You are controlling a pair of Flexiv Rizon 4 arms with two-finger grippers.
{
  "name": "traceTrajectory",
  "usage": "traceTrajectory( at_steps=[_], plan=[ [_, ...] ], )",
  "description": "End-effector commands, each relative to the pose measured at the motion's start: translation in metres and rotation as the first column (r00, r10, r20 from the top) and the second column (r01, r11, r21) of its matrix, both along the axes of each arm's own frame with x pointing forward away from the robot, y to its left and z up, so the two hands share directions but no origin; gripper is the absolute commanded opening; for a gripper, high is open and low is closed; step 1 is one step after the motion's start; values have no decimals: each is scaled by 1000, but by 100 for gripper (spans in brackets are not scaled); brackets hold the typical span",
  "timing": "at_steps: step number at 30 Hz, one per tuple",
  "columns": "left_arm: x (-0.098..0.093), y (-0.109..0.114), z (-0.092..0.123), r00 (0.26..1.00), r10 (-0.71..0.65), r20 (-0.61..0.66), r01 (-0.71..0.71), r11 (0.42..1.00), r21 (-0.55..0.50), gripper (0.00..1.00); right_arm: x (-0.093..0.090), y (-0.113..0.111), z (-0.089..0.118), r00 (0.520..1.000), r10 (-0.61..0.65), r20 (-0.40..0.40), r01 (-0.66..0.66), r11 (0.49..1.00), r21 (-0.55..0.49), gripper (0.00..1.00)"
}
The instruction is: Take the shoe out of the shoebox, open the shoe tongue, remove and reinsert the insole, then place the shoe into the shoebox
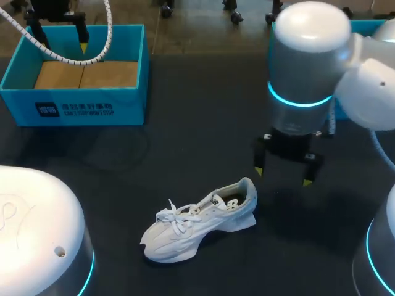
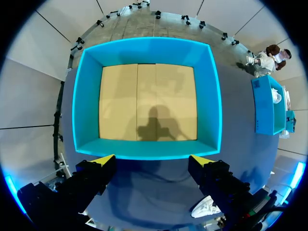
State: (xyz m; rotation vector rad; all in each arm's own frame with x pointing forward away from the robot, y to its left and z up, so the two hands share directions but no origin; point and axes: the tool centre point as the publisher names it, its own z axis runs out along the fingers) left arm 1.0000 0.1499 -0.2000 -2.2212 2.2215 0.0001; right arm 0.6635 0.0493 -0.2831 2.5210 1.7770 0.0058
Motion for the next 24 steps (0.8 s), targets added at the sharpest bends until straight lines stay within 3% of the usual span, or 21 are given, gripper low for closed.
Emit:
traceTrajectory(
  at_steps=[1,7,8,9,22,24],
  plan=[
    [0,0,0,1000,0,0,0,1000,0,100,-2,-19,6,990,107,86,-126,961,248,100],
    [0,0,0,1000,0,0,0,1000,0,100,15,-20,-1,946,311,87,-322,898,298,100],
    [0,0,0,1000,0,0,0,1000,0,100,18,-20,-3,924,367,110,-382,866,323,100],
    [0,0,0,1000,0,0,0,1000,0,100,18,-21,-4,869,460,185,-494,780,384,100],
    [0,0,0,1000,0,0,0,1000,0,100,18,-21,-4,869,460,185,-494,780,384,100],
    [0,0,0,1000,0,0,0,1000,0,100,19,-32,-6,815,491,308,-579,706,408,100]
  ],
)
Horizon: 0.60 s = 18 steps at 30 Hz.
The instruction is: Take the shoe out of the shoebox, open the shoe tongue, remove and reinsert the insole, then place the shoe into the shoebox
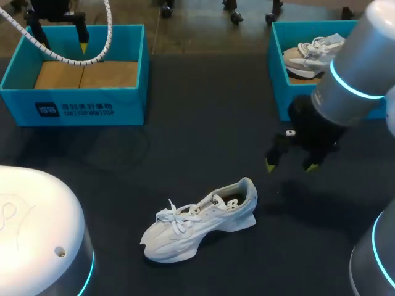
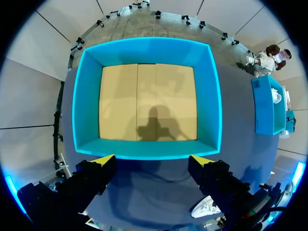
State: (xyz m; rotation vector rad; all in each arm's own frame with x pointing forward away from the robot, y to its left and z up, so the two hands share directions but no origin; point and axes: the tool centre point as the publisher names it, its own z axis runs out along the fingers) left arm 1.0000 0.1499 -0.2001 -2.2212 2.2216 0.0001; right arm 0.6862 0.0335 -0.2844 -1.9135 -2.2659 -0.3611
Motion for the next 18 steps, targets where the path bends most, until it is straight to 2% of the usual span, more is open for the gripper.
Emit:
traceTrajectory(
  at_steps=[1,2,3,4,7,8,10,18],
  plan=[
    [0,0,0,1000,0,0,0,1000,0,100,-3,-23,-8,990,90,109,-116,958,264,100],
    [0,0,0,1000,0,0,0,1000,0,100,-3,-28,-10,986,101,132,-135,947,291,100],
    [0,0,0,1000,0,0,0,1000,0,100,-4,-39,-13,974,127,187,-188,915,358,100],
    [0,0,0,1000,0,0,0,1000,0,100,-4,-46,-14,969,134,207,-210,891,403,100],
    [0,0,0,1000,0,0,0,1000,0,100,0,-59,-21,957,167,238,-260,860,438,100],
    [0,0,0,1000,0,0,0,1000,0,100,1,-61,-22,941,194,278,-306,838,451,100],
    [0,0,0,1000,0,0,0,1000,0,100,1,-61,-24,889,305,341,-447,735,510,100],
    [0,0,0,1000,0,0,0,1000,0,100,1,-61,-24,889,305,341,-447,735,510,100]
  ],
)
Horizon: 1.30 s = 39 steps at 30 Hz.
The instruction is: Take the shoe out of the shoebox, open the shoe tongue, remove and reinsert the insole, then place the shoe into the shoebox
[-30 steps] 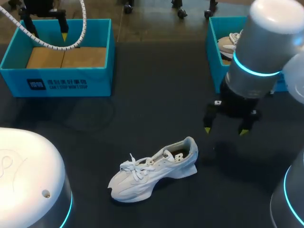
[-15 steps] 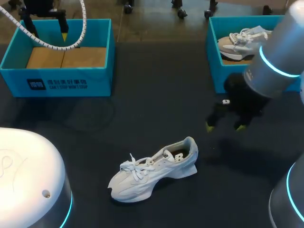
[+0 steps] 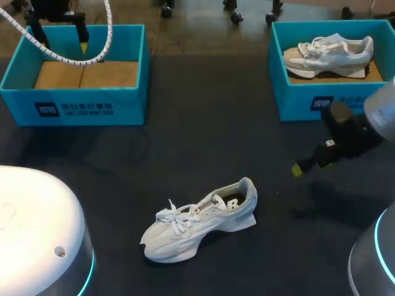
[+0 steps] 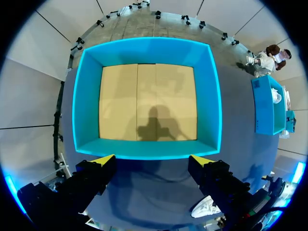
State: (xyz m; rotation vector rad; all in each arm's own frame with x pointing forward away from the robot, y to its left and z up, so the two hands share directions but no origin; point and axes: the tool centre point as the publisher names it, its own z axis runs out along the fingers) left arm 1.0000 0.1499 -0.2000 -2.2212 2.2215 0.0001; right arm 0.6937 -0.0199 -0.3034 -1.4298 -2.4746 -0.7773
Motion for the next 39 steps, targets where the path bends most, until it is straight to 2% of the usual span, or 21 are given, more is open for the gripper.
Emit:
traceTrajectory(
  at_steps=[1,4,8,14,16,18,31,37,38,39],
  plan=[
    [0,0,0,1000,0,0,0,1000,0,100,-7,-8,-5,990,139,14,-135,923,359,100],
    [0,0,0,1000,0,0,0,1000,0,100,-7,-8,-5,990,139,14,-135,923,359,100],
    [0,0,0,1000,0,0,0,1000,0,100,-9,-11,-8,969,191,157,-238,893,383,100],
    [0,0,0,1000,0,0,0,1000,0,100,-11,-10,-11,923,218,318,-324,885,334,100],
    [0,0,0,1000,0,0,0,1000,0,100,-12,-6,-12,896,231,378,-348,896,276,100],
    [0,0,0,1000,0,0,0,1000,0,100,-13,2,-16,885,278,374,-361,916,175,100],
    [0,0,0,1000,0,0,0,1000,0,100,-13,2,-16,885,278,374,-361,916,175,100],
    [0,0,0,1000,0,0,0,1000,0,100,-11,-2,-31,733,363,576,-536,829,160,100],
    [0,0,0,1000,0,0,0,1000,0,100,-10,1,-36,703,417,576,-563,821,93,100],
    [0,0,0,1000,0,0,0,1000,0,100,-11,5,-39,687,486,540,-593,804,32,100]
  ],
)
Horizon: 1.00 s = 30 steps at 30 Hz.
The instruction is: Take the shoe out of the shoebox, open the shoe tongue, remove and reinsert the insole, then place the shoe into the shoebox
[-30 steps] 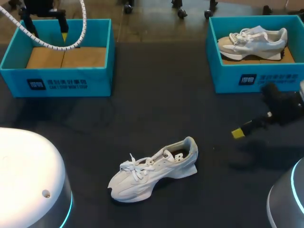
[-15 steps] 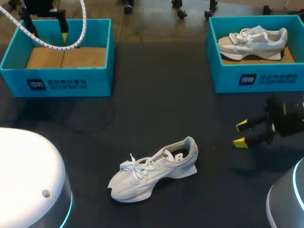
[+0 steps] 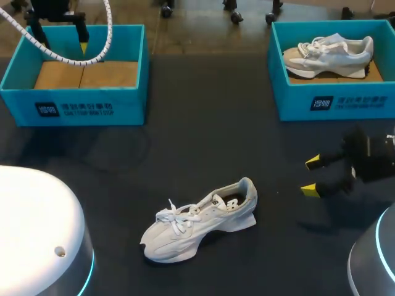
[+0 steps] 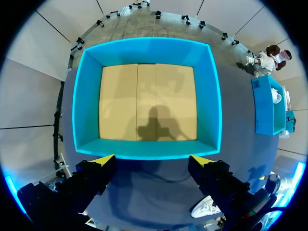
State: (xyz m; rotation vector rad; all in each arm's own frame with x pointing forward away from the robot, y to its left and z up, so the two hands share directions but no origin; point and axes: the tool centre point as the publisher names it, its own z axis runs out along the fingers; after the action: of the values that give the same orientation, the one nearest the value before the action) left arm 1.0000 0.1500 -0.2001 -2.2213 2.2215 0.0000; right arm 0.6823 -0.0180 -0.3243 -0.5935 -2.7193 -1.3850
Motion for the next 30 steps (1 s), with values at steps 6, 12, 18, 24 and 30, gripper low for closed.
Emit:
traceTrajectory(
  at_steps=[6,12,18,24,30],
  plan=[
    [0,0,0,1000,0,0,0,1000,0,100,1,4,-19,987,122,102,-115,991,-73,100],
    [0,0,0,1000,0,0,0,1000,0,100,1,4,-19,987,122,102,-115,991,-73,100],
    [0,0,0,1000,0,0,0,1000,0,100,7,-2,-33,964,193,183,-205,977,51,100],
    [0,0,0,1000,0,0,0,1000,0,100,16,5,-46,950,238,200,-261,961,94,100],
    [0,0,0,1000,0,0,0,1000,0,100,23,26,-54,942,280,187,-300,950,86,100]
  ],
)
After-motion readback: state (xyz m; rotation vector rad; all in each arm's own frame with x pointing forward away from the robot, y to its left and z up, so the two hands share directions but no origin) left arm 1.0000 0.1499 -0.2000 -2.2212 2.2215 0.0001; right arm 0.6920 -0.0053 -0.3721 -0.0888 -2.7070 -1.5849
